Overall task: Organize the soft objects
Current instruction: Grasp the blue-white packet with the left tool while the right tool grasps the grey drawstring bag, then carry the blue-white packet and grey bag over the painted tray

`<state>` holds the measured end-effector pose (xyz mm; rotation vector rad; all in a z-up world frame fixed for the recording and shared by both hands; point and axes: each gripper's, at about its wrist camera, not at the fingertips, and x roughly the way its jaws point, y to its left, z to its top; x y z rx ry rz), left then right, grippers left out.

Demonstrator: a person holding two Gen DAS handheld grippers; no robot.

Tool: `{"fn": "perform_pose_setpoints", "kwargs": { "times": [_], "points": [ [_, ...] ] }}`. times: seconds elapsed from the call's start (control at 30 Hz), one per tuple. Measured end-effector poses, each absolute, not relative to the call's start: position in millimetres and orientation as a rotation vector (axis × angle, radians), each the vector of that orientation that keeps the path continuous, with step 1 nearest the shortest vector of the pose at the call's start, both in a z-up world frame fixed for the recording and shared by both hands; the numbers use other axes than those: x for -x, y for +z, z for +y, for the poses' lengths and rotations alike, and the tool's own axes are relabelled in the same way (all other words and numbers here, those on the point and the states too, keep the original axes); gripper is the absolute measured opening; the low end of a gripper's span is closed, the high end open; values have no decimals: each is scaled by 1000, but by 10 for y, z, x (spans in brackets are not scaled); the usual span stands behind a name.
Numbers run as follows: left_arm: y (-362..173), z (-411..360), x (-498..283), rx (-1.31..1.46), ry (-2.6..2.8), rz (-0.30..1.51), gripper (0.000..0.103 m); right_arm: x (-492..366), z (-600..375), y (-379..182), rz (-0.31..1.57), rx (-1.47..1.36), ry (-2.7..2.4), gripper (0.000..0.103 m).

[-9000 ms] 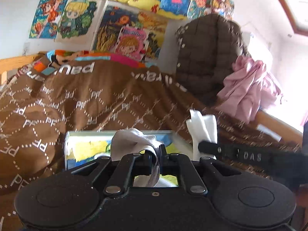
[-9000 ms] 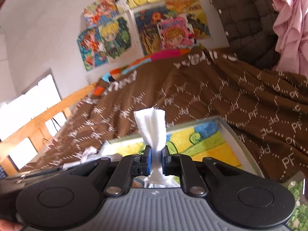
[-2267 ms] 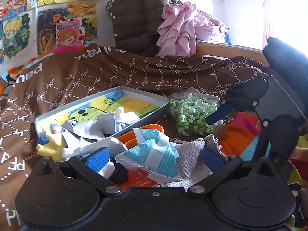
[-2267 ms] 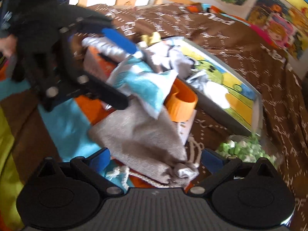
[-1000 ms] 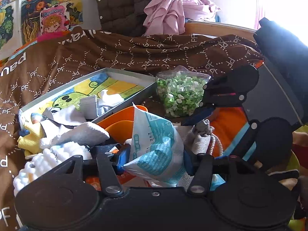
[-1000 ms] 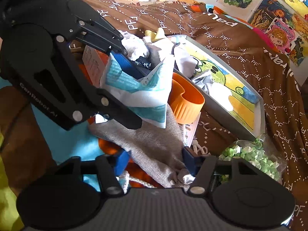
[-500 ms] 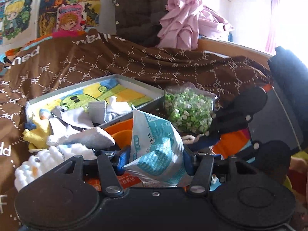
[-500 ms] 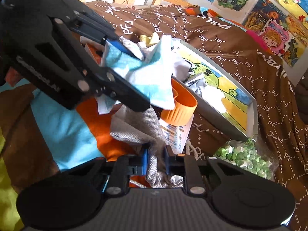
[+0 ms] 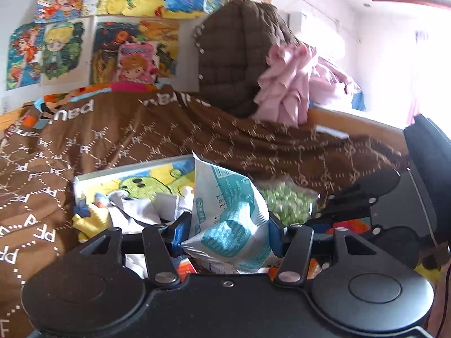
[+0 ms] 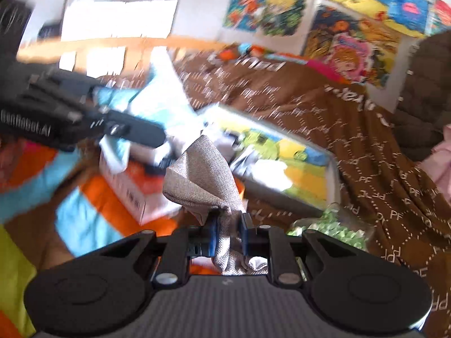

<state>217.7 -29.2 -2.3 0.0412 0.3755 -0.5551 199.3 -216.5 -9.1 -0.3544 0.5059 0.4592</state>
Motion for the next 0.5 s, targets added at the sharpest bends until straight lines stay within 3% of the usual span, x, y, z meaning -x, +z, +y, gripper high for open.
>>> {"fn": "perform_pose_setpoints", "kwargs": {
  "times": [0.5],
  "points": [
    [135, 17, -2386, 93, -352, 311, 57, -2291, -2714, 267, 340, -27, 341, 20]
  ]
}}
